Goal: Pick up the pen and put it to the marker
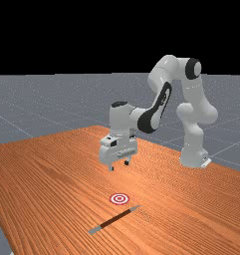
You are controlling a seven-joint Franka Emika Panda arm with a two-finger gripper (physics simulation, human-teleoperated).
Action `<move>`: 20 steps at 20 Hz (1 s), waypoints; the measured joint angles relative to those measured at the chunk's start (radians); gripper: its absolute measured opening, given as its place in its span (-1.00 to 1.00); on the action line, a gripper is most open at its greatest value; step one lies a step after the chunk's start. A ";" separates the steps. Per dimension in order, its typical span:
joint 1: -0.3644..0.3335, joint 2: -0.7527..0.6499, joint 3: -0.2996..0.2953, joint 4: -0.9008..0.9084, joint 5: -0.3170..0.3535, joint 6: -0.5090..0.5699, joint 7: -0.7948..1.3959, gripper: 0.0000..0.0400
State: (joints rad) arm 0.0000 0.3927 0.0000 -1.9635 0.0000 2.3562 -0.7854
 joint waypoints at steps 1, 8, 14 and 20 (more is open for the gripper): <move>0.000 0.000 0.000 0.000 0.000 0.000 0.000 0.22; -0.001 -0.005 0.001 0.001 -0.001 -0.008 -0.009 -0.96; 0.000 0.028 0.000 0.040 0.000 -0.037 -0.001 -1.00; 0.076 0.042 -0.007 0.042 -0.061 -0.018 0.130 -1.00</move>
State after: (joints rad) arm 0.0758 0.4346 -0.0065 -1.9217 -0.0612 2.3383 -0.6553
